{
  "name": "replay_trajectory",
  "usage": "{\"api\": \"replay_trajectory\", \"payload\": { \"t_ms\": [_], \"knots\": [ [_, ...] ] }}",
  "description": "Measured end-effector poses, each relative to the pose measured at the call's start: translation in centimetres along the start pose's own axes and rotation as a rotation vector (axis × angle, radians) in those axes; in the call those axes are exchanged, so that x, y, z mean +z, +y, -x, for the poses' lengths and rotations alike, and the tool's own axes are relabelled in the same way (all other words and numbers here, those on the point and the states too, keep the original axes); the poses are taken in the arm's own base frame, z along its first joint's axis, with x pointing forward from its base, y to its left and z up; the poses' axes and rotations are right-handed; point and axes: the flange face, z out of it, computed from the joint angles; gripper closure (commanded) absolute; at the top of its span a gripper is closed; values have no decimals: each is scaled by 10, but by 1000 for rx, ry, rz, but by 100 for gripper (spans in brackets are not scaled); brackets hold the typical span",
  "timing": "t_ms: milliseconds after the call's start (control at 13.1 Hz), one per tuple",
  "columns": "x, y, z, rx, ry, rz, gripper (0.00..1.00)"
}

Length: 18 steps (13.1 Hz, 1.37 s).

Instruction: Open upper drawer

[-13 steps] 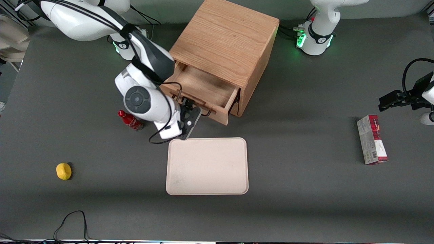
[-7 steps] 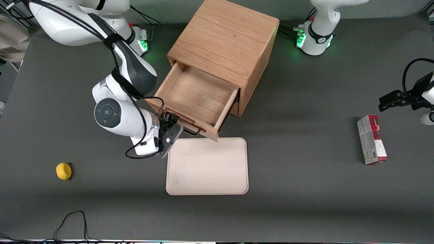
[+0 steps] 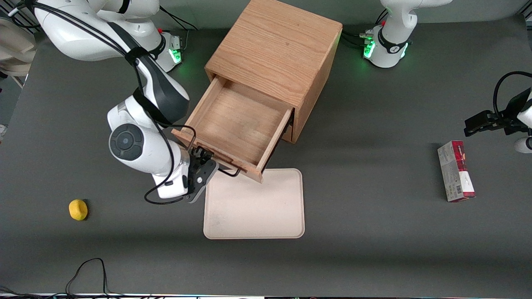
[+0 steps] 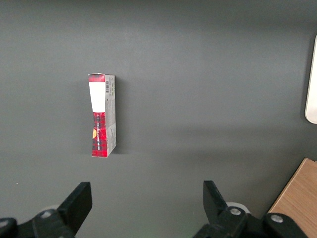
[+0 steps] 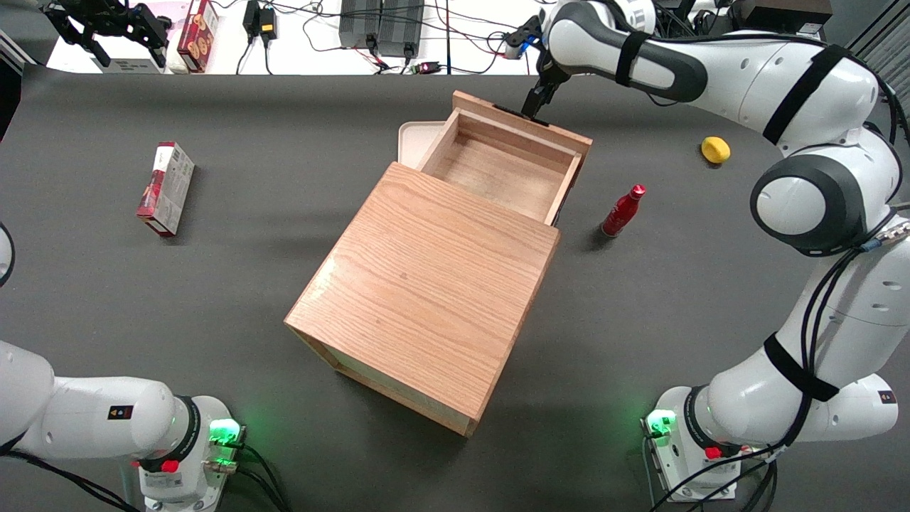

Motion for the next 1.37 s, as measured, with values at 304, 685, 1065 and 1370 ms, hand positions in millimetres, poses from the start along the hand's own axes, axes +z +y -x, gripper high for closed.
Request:
{"api": "replay_trajectory", "payload": {
  "t_ms": [304,685,1065,1370],
  "knots": [
    [-31,18,-1,20,48,49,0],
    [-85,38,9,63,107,132,0],
    [-164,49,91,400,33,94,0],
    [-192,59,222,658,6,60,0]
  ]
}}
